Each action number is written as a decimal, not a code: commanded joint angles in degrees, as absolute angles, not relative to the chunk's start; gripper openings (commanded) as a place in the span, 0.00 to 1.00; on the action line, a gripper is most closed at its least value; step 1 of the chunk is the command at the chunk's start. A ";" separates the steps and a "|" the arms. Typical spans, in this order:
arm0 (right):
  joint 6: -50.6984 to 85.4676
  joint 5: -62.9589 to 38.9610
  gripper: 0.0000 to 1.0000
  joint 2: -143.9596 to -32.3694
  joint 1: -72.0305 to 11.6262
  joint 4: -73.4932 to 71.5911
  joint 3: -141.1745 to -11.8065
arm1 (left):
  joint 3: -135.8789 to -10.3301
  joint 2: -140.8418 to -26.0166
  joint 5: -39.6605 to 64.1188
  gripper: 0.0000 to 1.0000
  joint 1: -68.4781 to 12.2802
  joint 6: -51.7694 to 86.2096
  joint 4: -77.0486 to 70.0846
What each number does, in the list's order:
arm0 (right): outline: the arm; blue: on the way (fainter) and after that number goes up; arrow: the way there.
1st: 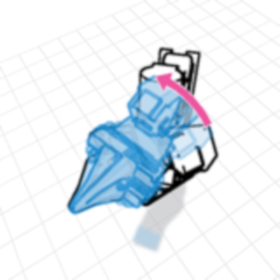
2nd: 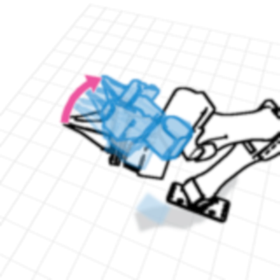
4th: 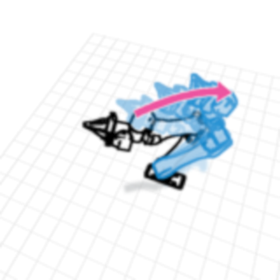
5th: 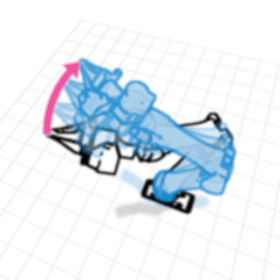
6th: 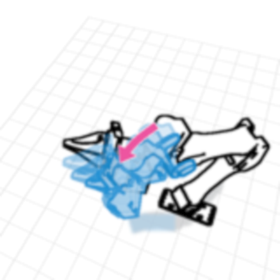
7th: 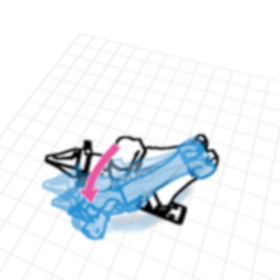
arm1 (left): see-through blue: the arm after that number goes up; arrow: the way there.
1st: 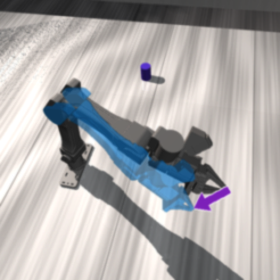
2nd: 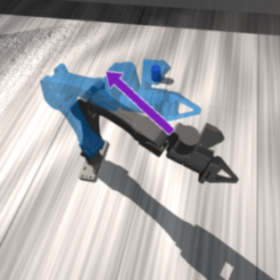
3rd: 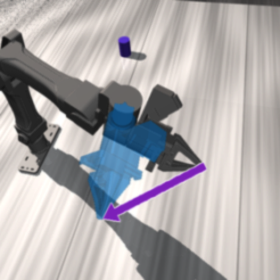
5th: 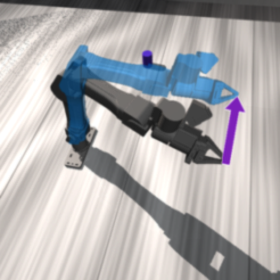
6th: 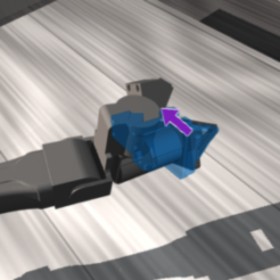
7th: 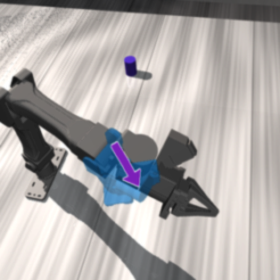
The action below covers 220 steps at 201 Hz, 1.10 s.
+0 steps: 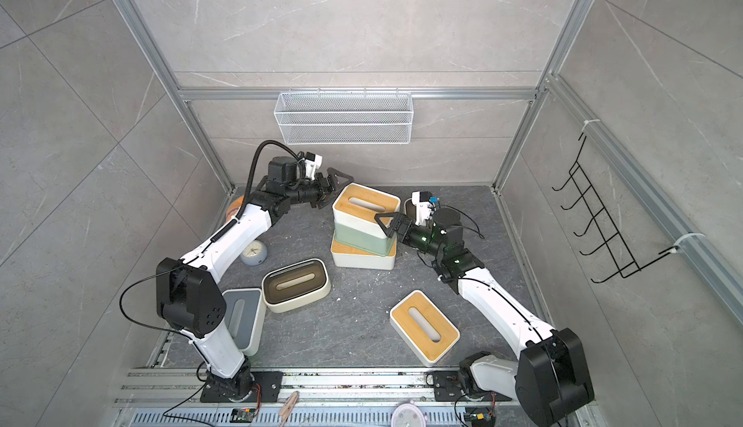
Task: Stack the tissue boxes
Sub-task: Adjust the tissue box on the tissue box.
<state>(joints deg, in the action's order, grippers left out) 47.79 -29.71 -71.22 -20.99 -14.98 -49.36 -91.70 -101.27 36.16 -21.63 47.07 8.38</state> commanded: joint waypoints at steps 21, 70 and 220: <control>46.34 -28.88 1.00 -71.25 -21.76 -14.70 -51.19 | -92.53 -97.80 37.77 1.00 -22.62 45.47 9.85; 45.02 -23.56 1.00 -67.46 -21.49 -9.74 -51.86 | -91.55 -93.49 32.74 1.00 -20.86 43.35 12.99; 52.61 -17.23 0.44 -71.40 -16.17 1.67 -51.62 | -75.68 -94.04 36.27 0.47 -11.71 48.22 7.82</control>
<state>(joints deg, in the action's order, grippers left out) 52.40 -16.88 -70.22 -15.25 1.26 -50.24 -75.40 -93.03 33.54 -11.35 48.88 9.78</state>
